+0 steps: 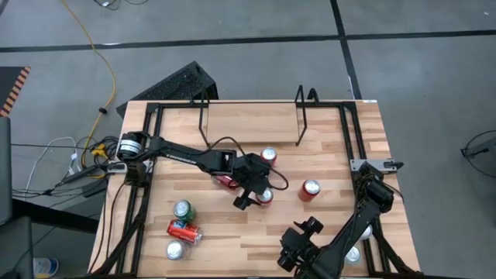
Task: Place canned beverage on shelf
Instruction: Put the red soda can on the shelf
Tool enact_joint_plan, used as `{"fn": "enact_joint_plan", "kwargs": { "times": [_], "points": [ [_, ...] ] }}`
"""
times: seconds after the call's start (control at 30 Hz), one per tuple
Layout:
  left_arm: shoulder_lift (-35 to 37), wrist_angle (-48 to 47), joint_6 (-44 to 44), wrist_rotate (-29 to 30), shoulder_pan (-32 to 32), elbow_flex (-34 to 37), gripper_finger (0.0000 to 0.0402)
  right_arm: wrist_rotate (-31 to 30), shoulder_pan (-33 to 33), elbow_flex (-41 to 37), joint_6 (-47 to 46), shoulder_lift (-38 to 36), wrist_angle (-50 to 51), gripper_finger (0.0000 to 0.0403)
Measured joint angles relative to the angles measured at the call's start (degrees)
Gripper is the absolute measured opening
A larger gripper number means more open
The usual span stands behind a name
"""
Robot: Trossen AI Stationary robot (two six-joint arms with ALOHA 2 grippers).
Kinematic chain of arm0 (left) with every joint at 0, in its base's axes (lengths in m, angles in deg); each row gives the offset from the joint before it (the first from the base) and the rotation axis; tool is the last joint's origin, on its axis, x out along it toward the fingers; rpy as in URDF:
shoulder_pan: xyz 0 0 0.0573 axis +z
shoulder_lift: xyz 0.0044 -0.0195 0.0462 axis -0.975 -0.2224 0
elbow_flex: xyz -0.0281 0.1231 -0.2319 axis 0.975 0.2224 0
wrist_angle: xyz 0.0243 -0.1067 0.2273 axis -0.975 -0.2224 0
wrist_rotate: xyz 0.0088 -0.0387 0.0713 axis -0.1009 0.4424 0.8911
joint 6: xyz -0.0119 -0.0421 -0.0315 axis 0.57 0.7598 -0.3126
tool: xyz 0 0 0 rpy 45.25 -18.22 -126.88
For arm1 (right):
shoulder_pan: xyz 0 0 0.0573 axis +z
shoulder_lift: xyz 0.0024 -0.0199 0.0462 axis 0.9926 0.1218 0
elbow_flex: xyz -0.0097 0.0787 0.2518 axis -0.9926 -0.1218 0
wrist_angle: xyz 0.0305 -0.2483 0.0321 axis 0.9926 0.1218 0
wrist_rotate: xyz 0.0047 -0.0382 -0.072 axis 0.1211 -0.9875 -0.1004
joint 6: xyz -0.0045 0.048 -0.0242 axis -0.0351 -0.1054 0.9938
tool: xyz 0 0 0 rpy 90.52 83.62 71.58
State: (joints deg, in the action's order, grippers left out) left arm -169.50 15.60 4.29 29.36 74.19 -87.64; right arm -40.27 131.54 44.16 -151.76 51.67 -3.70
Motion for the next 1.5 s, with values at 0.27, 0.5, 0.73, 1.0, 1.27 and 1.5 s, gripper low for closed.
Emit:
{"fn": "enact_joint_plan", "kwargs": {
  "times": [0.27,0.5,0.73,1.0,1.27,1.5],
  "points": [
    [-0.9,-0.5,0.4,2.2,0.0,0.0,0.0334,0.0,0.0,0.0,0.2,0.0,-0.3,0.0333],
    [-0.9,-0.5,2.2,2.3,0.0,0.0,0.0298,0.0,0.0,0.0,0.2,0.0,-0.3,0.0333],
    [-0.9,-0.4,8.5,2.7,-0.1,0.0,0.0277,0.0,0.0,0.0,0.2,0.0,-0.3,0.0333],
    [-0.1,-1.5,16.9,4.3,-1.8,0.0,0.0278,0.0,0.0,0.0,0.4,0.0,-0.4,0.0333],
    [4.2,-6.5,21.0,8.8,-3.1,0.0,0.0281,0.0,0.0,-2.1,0.2,0.0,-1.0,0.0333],
    [11.5,-11.4,21.4,16.6,-2.8,0.0,0.0282,0.2,0.0,-6.3,-2.6,0.0,-5.3,0.0333]
  ]
}}
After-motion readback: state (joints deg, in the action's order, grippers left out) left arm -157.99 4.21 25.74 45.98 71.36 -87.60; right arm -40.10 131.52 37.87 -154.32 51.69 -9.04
